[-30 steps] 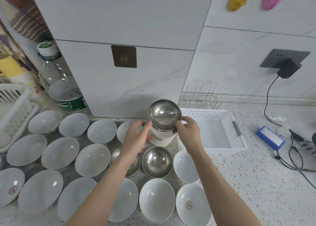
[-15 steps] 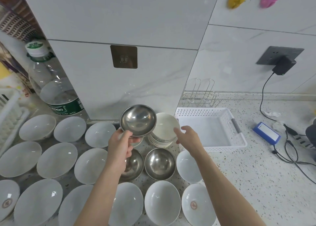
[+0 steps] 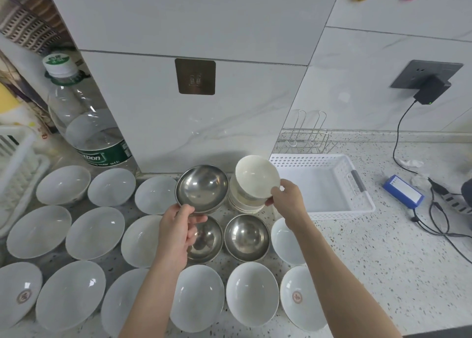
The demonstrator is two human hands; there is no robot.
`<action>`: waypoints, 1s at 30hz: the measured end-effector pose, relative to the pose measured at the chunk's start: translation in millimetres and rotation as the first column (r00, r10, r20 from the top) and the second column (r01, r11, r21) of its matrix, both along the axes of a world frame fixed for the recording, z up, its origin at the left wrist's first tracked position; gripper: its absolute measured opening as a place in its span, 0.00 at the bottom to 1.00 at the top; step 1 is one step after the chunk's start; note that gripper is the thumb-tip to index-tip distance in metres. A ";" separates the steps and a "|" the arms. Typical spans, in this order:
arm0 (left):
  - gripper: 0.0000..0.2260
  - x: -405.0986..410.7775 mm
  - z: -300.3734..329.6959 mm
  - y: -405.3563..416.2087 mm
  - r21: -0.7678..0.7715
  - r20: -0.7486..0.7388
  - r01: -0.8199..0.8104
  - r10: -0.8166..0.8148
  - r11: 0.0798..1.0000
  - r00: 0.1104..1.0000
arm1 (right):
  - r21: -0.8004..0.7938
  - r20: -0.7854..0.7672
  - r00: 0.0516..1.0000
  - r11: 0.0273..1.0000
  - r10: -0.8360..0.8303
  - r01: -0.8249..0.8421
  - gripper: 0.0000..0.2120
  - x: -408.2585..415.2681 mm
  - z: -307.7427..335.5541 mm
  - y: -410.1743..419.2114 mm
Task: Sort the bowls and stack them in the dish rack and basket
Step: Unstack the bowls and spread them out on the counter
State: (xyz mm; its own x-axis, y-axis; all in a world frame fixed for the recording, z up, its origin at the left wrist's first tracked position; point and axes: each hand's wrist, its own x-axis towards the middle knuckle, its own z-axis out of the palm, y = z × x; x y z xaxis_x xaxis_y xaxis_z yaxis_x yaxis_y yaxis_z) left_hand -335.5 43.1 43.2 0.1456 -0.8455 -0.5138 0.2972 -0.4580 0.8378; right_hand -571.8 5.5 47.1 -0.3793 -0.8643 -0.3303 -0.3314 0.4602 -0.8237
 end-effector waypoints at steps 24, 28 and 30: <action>0.03 -113.7 -13.7 60.5 0.043 0.008 0.152 -0.152 0.987 0.988 | -0.033 -0.066 0.964 0.967 -0.256 0.254 0.15 -165.2 -31.3 142.6; 0.03 -144.2 -17.7 75.9 0.055 0.022 0.107 -0.109 0.993 0.994 | 0.051 -0.079 0.992 0.993 -0.098 0.103 0.18 -185.7 -47.9 144.1; 0.05 -156.7 -20.0 85.0 0.057 0.026 0.082 -0.084 0.995 0.996 | 0.078 -0.081 0.997 0.997 -0.016 0.022 0.19 -191.8 -54.0 142.2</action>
State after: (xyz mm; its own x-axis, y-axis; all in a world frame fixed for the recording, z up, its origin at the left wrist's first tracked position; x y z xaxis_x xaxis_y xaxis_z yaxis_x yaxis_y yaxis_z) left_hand -492.2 128.0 23.2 0.0914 -0.8254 -0.5571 0.2324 -0.5263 0.8179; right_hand -763.6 147.7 -6.9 -0.4234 -0.8292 -0.3648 -0.3857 0.5294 -0.7556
